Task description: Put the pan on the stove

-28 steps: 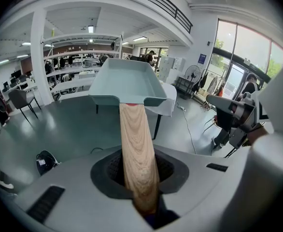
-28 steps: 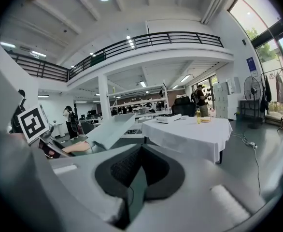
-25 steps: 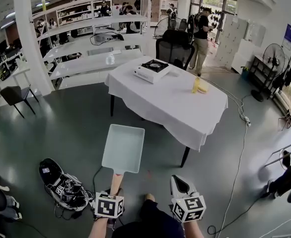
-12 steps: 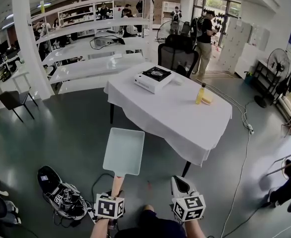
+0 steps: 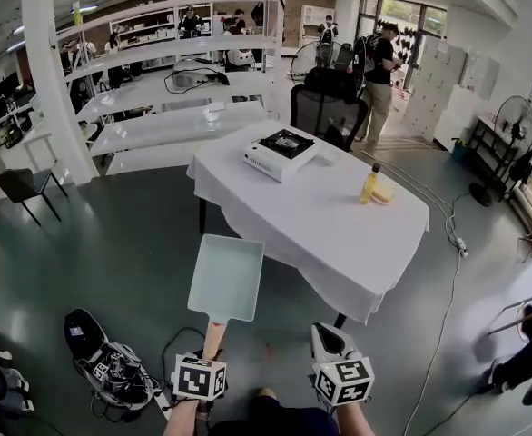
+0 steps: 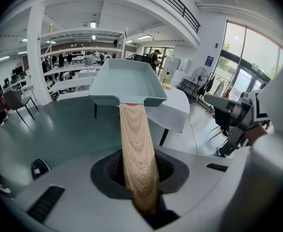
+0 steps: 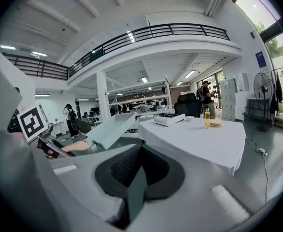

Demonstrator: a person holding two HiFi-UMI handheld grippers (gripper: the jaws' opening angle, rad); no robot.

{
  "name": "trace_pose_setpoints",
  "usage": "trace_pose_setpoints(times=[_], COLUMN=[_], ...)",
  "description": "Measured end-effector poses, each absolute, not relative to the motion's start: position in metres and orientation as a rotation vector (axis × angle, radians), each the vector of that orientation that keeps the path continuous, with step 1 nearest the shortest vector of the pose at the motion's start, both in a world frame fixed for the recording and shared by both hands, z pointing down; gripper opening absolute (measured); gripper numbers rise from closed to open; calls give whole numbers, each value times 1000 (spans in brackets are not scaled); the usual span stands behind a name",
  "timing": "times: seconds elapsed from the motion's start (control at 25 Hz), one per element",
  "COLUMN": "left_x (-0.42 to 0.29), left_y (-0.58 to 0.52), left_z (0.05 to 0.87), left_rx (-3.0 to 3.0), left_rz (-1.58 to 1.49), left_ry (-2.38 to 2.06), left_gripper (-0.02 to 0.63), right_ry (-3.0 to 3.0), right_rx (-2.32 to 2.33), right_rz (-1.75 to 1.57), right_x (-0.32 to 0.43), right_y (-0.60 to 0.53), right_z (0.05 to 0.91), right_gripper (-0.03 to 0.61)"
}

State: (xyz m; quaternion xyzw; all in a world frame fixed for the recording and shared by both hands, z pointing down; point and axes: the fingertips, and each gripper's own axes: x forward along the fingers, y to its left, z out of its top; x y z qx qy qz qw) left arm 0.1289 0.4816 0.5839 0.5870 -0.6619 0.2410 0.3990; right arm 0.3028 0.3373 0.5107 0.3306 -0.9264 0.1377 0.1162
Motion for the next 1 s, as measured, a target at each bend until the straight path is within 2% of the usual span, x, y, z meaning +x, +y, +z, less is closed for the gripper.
trace_pose_setpoints(times=[0.56,1.0], left_x=[147,128], left_y=[457,422], left_z=[588,597], left_rx=[1437,1448], left_rz=[603,609], left_ry=[-1683,-1670], left_gripper=[66,66], right_ry=[-2724,-2696], right_rx=[890,918], right_rz=[447,463], right_x=[306,293], right_y=[301,271], right_z=[516,529], right_gripper=[2,2])
